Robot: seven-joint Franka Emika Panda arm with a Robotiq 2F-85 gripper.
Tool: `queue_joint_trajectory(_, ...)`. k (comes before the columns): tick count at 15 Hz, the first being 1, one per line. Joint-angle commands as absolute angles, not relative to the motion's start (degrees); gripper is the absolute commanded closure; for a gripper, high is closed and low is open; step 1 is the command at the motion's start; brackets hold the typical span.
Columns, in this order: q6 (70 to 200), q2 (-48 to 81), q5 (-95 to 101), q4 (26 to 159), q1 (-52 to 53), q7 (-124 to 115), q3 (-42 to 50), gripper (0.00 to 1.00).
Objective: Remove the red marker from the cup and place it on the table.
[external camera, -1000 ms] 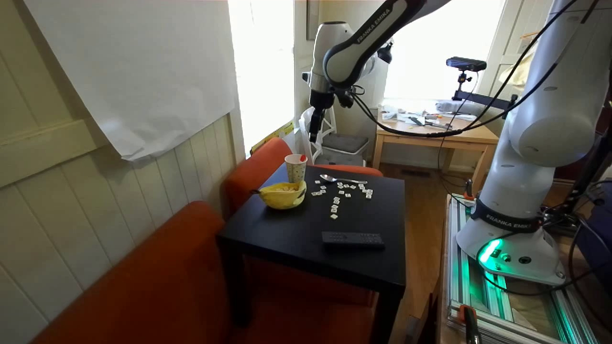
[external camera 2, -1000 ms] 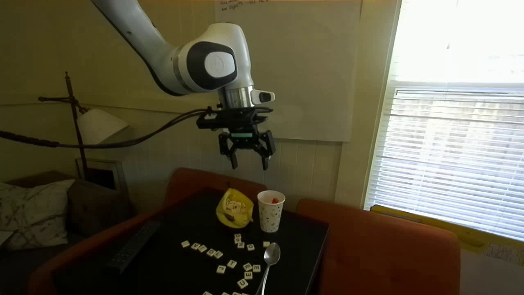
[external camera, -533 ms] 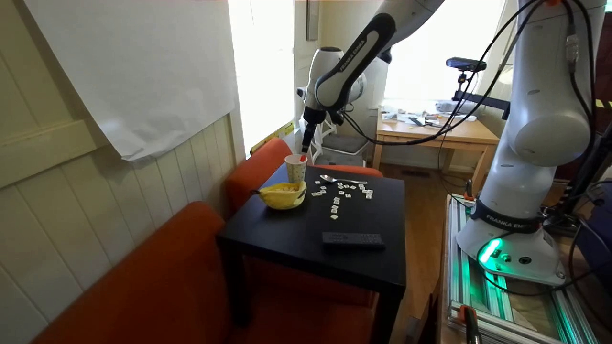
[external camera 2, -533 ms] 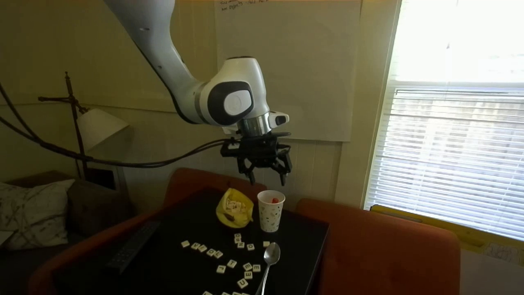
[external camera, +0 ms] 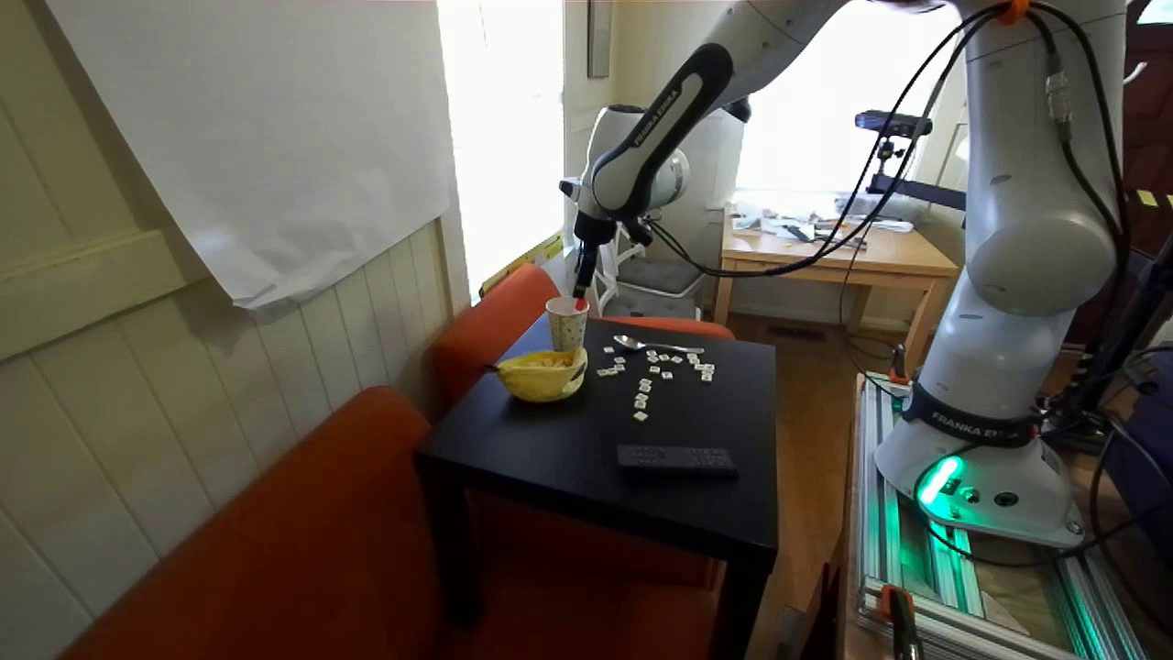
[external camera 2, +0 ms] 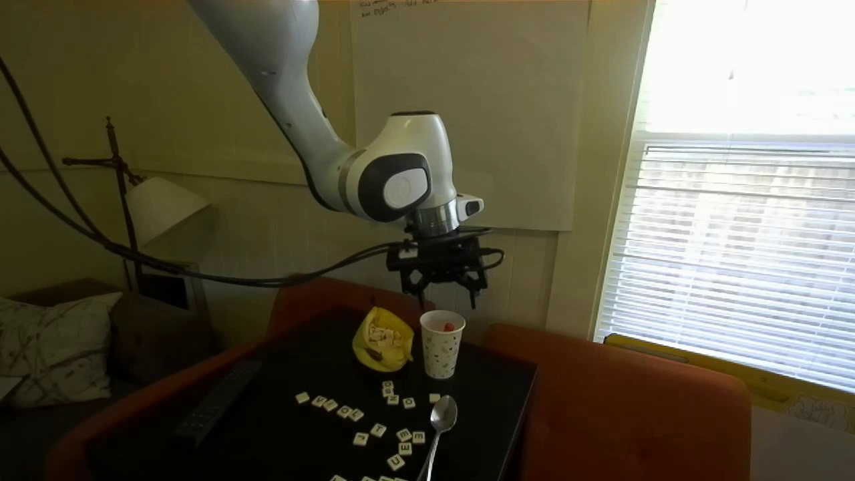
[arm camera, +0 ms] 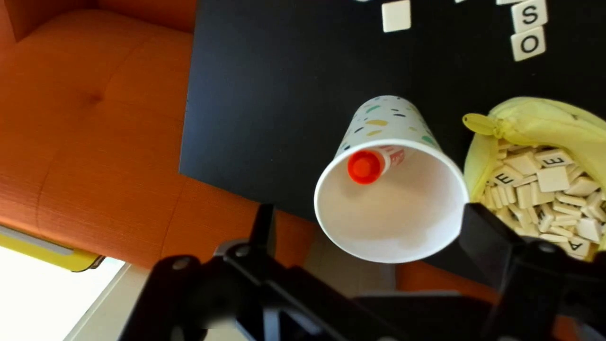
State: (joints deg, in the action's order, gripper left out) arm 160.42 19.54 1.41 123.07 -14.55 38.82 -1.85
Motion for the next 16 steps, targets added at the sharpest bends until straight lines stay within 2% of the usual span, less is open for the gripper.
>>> queue_joint_trajectory(1, 159.4, 21.5, 0.4, 120.2, -17.2, 45.1, -3.7, 0.0)
queue_joint_trajectory(4, 158.4, 22.3, -0.2, 119.4, -18.2, 48.5, -4.4, 0.0)
queue_joint_trajectory(5, 157.9, 22.5, -0.4, 119.1, -18.4, 49.5, -4.7, 0.03)
queue_joint_trajectory(6, 157.4, 22.6, -0.5, 119.0, -18.6, 50.4, -4.8, 0.11)
queue_joint_trajectory(7, 156.9, 22.8, -0.5, 118.9, -18.6, 51.0, -4.8, 0.1)
queue_joint_trajectory(8, 156.5, 22.9, -0.5, 118.7, -18.6, 51.7, -4.8, 0.16)
queue_joint_trajectory(10, 155.8, 23.1, -0.7, 118.4, -18.7, 52.8, -4.9, 0.2)
queue_joint_trajectory(11, 155.3, 23.3, -0.8, 118.2, -18.7, 53.3, -4.8, 0.27)
queue_joint_trajectory(12, 154.8, 23.4, -0.9, 117.9, -18.6, 53.8, -4.9, 0.24)
queue_joint_trajectory(16, 153.0, 24.0, -2.7, 117.1, -18.8, 56.5, -5.3, 0.31)
